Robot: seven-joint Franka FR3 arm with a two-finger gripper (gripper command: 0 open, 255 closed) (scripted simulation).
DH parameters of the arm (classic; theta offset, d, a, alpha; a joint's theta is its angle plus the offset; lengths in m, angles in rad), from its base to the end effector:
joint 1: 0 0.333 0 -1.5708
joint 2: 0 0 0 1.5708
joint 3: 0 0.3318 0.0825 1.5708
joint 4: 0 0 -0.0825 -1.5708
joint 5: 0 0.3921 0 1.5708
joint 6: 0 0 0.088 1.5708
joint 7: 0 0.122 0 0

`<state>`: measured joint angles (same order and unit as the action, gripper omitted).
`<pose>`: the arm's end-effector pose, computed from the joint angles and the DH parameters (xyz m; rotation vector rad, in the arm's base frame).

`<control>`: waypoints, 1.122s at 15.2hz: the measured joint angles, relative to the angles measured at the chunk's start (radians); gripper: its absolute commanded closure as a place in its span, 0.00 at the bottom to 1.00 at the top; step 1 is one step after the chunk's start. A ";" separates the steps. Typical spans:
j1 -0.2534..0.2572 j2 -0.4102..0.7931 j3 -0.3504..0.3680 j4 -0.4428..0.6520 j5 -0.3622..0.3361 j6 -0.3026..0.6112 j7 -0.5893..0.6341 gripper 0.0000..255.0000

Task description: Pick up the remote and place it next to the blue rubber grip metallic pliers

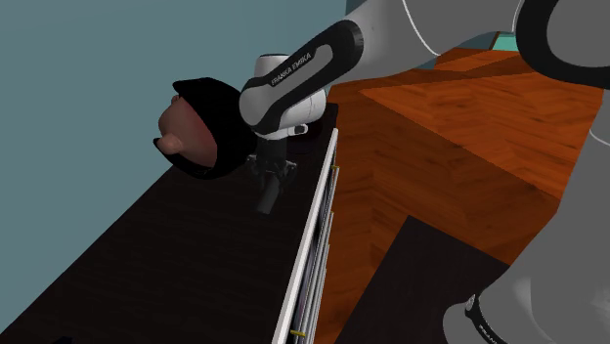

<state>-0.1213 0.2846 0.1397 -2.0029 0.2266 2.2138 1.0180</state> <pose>0.6016 0.0188 0.3076 -2.5033 1.6164 0.2545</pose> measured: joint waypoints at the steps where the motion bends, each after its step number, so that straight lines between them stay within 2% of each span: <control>1: -0.001 -0.001 0.000 0.001 0.000 0.000 0.000 1.00; 9: 0.001 -0.002 0.000 0.001 0.000 0.000 0.001 1.00; 17: -0.002 -0.052 0.000 0.031 -0.004 -0.084 0.016 1.00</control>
<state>-0.1232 0.2322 0.1395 -1.9721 0.2229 2.1296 1.0340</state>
